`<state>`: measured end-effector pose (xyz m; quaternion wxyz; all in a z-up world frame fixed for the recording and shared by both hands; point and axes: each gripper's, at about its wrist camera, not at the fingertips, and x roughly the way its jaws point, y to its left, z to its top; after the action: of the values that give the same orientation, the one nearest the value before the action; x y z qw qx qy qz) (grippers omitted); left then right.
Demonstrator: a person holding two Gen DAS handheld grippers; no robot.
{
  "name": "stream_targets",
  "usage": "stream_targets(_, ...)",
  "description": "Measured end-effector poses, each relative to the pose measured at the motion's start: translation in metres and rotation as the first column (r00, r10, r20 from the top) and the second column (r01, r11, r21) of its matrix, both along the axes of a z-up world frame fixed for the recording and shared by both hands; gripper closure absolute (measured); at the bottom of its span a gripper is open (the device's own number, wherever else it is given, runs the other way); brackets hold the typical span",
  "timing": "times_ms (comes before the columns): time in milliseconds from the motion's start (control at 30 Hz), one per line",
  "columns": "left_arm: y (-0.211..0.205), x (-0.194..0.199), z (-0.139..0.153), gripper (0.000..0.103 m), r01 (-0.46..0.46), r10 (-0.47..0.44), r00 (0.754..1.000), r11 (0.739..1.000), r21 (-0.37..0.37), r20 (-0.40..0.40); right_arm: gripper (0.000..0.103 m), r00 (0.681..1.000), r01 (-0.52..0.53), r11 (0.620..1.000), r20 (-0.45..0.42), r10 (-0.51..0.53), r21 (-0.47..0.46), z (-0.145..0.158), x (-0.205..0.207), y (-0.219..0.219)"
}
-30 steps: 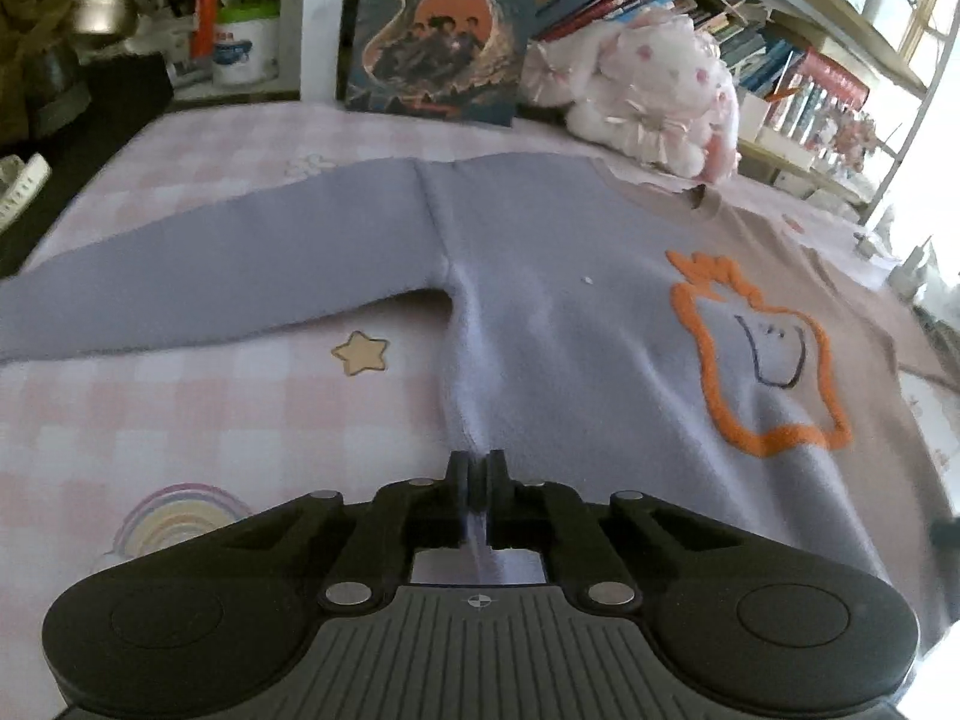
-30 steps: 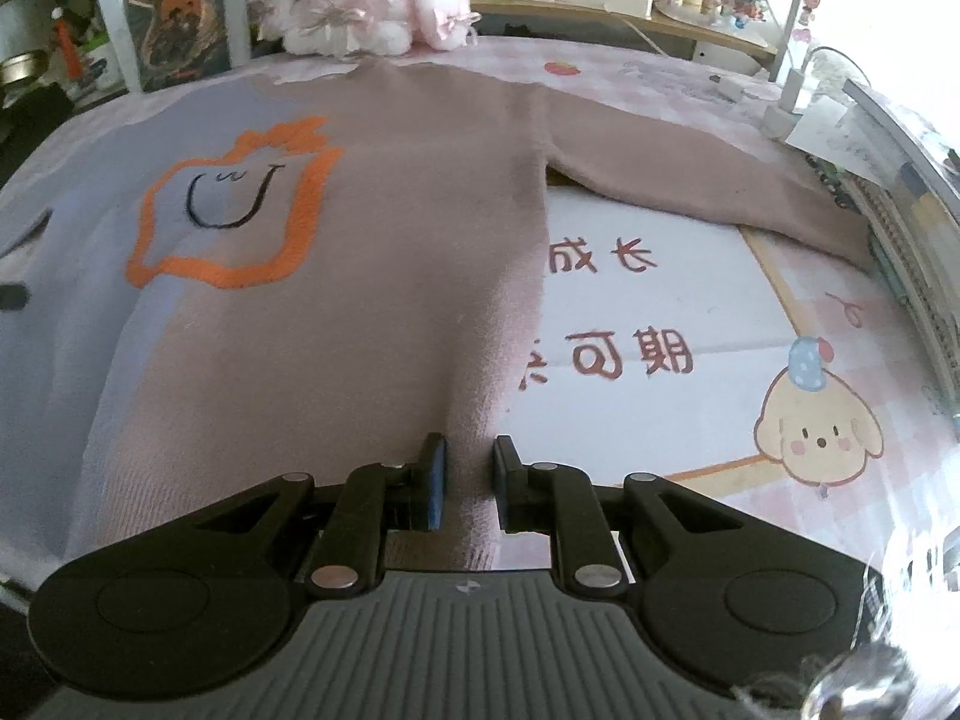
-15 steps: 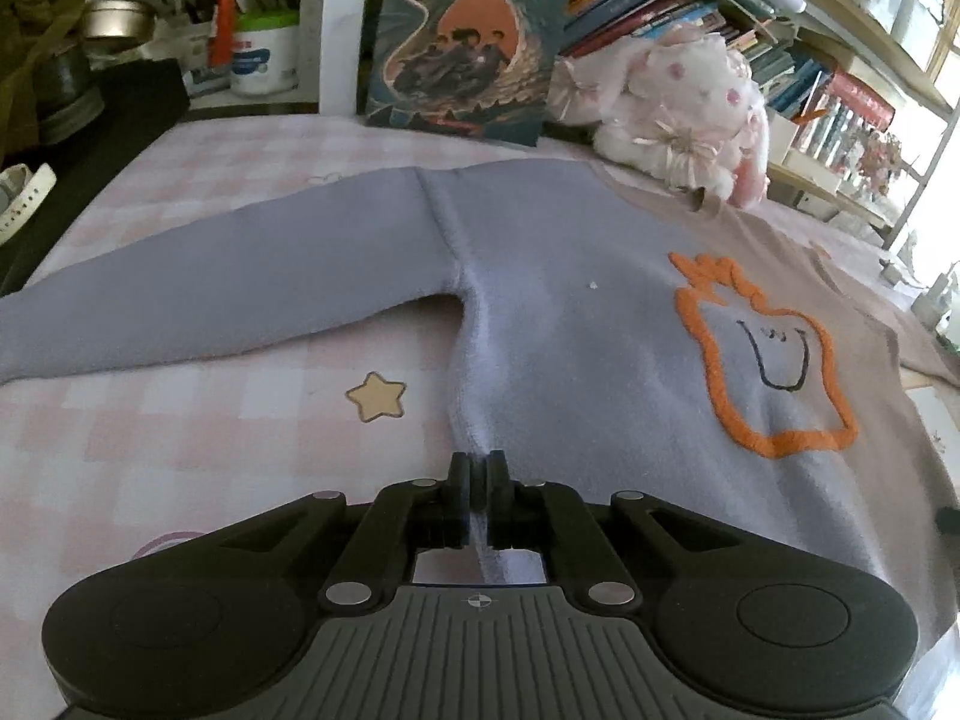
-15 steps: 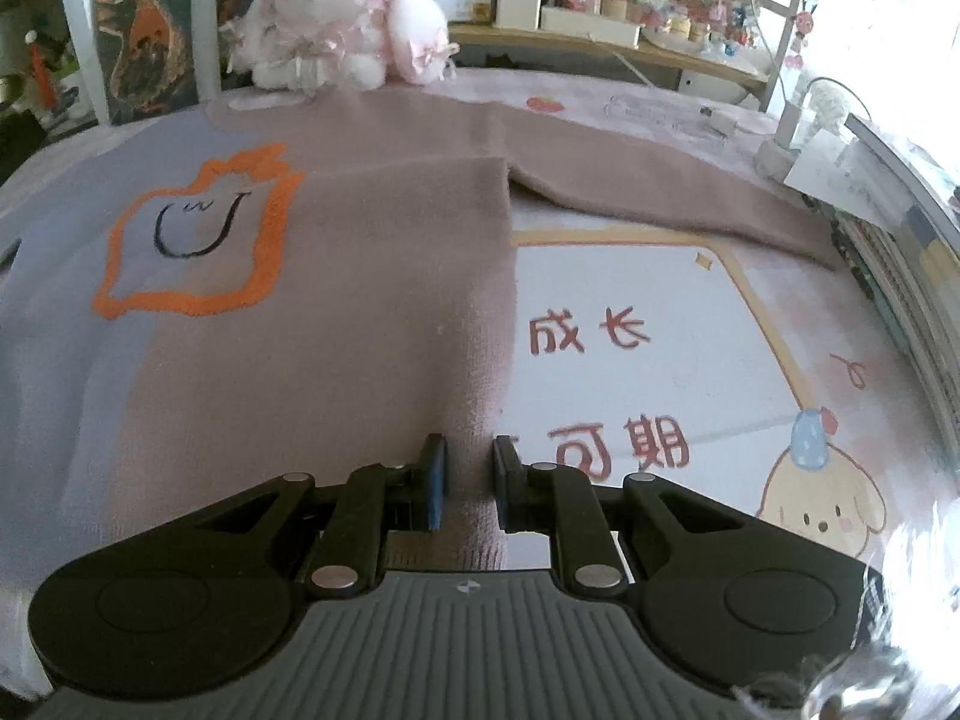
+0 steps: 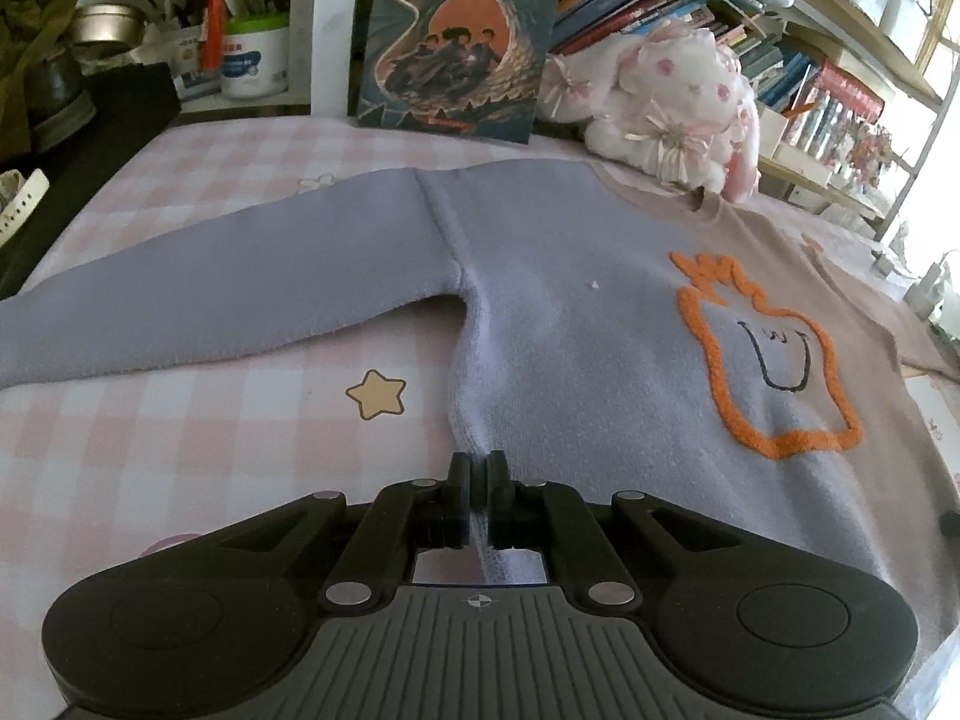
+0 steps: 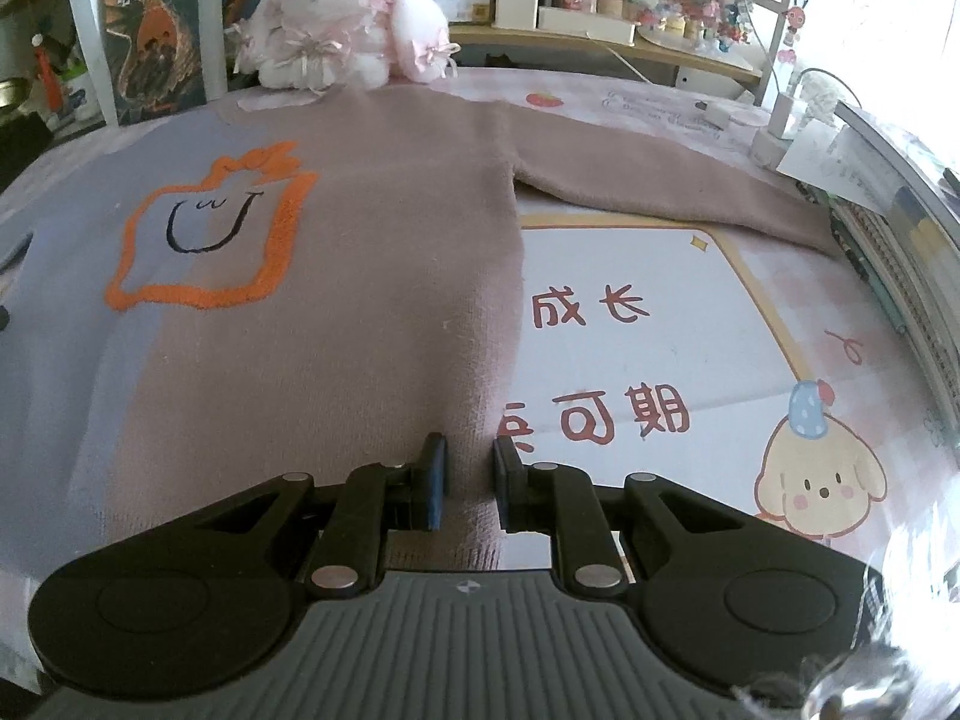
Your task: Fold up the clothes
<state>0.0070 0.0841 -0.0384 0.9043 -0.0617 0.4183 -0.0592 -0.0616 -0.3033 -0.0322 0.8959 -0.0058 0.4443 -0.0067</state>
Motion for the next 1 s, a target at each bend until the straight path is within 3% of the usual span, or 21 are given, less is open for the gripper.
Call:
stream_targets(233, -0.008, -0.02, 0.012, 0.095, -0.024, 0.023, 0.998, 1.0, 0.019, 0.056, 0.083, 1.0, -0.003, 1.0, 0.009, 0.003, -0.006, -0.001, -0.002, -0.002)
stream_targets(367, -0.018, -0.043, 0.023, 0.075, -0.046, 0.046, 0.994, 0.999, -0.006, 0.101, 0.079, 1.0, -0.005, 1.0, 0.014, 0.005, -0.01, -0.001, -0.003, -0.003)
stream_targets(500, -0.04, -0.07, 0.027, 0.062, -0.091, 0.09, 0.987, 0.996, 0.001, 0.133, 0.069, 1.0, -0.006, 1.0, 0.028, 0.007, -0.019, -0.002, -0.005, -0.006)
stream_targets(667, -0.065, -0.091, 0.03, 0.04, -0.143, 0.139, 0.984, 0.989, 0.032, 0.116, 0.065, 0.999, -0.003, 1.0, 0.042, 0.004, -0.029, -0.004, -0.008, -0.007)
stream_targets(800, -0.082, -0.103, 0.03, 0.034, -0.157, 0.147, 0.983, 0.983, 0.095, 0.112, 0.061, 0.997, -0.015, 1.0, 0.071, 0.016, -0.025, -0.006, -0.015, -0.009)
stream_targets(1000, -0.096, -0.121, 0.028, 0.026, -0.172, 0.158, 0.983, 0.972, 0.157, 0.097, 0.043, 0.997, -0.011, 0.998, 0.077, 0.006, 0.058, -0.009, -0.019, -0.023)
